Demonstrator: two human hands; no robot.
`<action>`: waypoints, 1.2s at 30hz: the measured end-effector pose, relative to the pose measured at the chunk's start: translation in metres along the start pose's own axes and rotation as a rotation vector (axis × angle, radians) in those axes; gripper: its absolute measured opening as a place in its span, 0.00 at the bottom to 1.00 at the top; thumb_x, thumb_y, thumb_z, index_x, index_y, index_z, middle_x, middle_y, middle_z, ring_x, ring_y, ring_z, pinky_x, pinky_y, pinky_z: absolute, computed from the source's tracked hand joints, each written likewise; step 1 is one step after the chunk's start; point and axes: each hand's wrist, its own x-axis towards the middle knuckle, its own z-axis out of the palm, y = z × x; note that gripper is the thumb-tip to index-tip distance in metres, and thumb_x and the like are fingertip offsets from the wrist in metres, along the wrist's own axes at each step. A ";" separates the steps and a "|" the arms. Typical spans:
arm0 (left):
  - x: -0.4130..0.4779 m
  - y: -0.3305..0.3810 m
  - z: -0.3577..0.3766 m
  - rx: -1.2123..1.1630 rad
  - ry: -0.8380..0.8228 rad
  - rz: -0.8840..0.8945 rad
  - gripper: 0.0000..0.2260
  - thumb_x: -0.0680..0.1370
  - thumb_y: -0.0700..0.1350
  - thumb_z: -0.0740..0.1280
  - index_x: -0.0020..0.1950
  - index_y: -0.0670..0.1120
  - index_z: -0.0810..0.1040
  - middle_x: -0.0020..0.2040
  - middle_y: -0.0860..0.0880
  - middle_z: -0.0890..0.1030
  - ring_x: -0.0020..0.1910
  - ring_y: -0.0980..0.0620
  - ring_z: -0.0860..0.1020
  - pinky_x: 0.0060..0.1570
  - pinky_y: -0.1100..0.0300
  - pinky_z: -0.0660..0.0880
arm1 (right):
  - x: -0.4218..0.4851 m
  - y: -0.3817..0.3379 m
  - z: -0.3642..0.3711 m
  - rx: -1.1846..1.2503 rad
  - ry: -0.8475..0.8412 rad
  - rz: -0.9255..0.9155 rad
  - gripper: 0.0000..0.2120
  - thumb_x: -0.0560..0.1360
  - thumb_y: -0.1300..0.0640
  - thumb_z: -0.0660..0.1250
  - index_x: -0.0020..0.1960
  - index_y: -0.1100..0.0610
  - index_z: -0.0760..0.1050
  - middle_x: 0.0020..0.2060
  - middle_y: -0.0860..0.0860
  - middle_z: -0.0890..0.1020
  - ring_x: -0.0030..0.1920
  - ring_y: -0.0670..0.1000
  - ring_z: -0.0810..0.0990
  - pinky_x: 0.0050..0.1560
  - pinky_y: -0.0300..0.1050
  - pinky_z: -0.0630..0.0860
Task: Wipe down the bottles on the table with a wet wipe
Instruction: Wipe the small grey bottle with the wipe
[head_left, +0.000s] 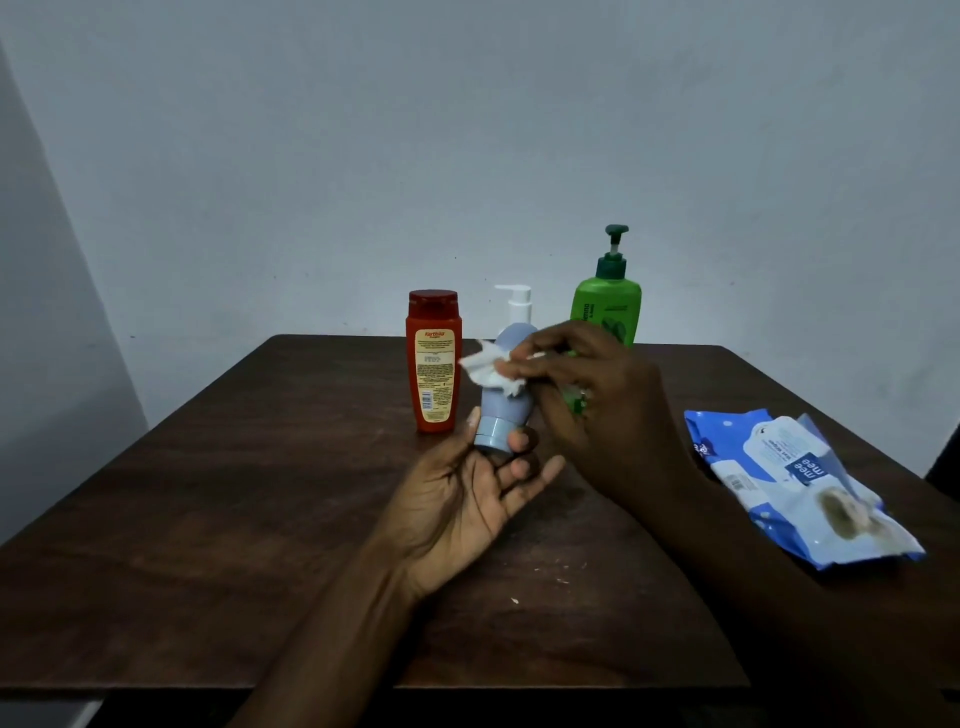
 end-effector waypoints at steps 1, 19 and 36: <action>0.000 -0.001 0.000 0.000 0.002 -0.001 0.18 0.82 0.46 0.58 0.62 0.36 0.80 0.40 0.44 0.77 0.37 0.51 0.80 0.64 0.43 0.75 | 0.005 0.002 0.000 0.005 0.015 0.021 0.10 0.71 0.68 0.69 0.50 0.60 0.85 0.48 0.56 0.83 0.52 0.52 0.81 0.55 0.41 0.76; 0.002 -0.005 0.006 0.130 0.026 0.051 0.18 0.82 0.50 0.55 0.66 0.44 0.73 0.41 0.49 0.78 0.35 0.54 0.79 0.58 0.46 0.78 | -0.020 -0.014 0.020 0.513 0.258 0.729 0.12 0.75 0.62 0.72 0.58 0.55 0.83 0.52 0.46 0.86 0.52 0.39 0.83 0.48 0.32 0.78; 0.002 -0.007 0.007 0.256 0.039 0.099 0.17 0.80 0.50 0.60 0.66 0.46 0.78 0.54 0.42 0.83 0.50 0.48 0.78 0.60 0.45 0.76 | -0.030 -0.005 0.001 0.124 0.068 0.210 0.08 0.72 0.69 0.70 0.47 0.60 0.85 0.47 0.50 0.84 0.50 0.44 0.83 0.51 0.39 0.80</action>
